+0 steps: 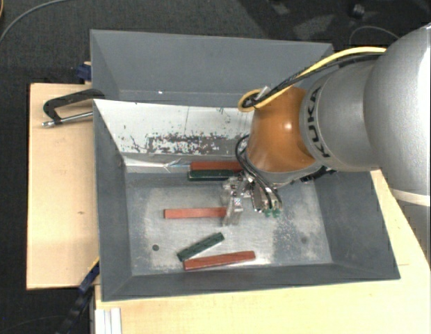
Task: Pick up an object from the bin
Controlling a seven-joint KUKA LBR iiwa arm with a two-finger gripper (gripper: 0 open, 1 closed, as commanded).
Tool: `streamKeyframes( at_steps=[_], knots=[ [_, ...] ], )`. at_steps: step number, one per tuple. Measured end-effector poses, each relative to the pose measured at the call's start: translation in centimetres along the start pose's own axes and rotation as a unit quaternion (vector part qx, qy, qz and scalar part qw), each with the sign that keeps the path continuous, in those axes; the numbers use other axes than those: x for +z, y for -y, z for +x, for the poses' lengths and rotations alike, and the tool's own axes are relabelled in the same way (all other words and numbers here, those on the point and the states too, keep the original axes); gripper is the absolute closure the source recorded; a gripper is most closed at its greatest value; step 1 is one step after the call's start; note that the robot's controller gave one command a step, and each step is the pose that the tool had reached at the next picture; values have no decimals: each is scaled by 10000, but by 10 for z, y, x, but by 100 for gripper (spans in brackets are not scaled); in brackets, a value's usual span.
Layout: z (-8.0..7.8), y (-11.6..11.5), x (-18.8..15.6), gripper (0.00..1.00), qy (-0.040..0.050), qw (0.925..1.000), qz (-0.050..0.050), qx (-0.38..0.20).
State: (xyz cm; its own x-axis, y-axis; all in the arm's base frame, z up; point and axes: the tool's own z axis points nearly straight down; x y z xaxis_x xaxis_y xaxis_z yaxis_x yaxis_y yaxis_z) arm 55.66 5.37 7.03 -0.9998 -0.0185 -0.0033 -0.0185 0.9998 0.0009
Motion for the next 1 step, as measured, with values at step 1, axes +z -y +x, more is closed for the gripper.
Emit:
streamKeyframes(
  at_steps=[1],
  knots=[
    [12,18,-122,100,50,9999,2,-161]
  ],
)
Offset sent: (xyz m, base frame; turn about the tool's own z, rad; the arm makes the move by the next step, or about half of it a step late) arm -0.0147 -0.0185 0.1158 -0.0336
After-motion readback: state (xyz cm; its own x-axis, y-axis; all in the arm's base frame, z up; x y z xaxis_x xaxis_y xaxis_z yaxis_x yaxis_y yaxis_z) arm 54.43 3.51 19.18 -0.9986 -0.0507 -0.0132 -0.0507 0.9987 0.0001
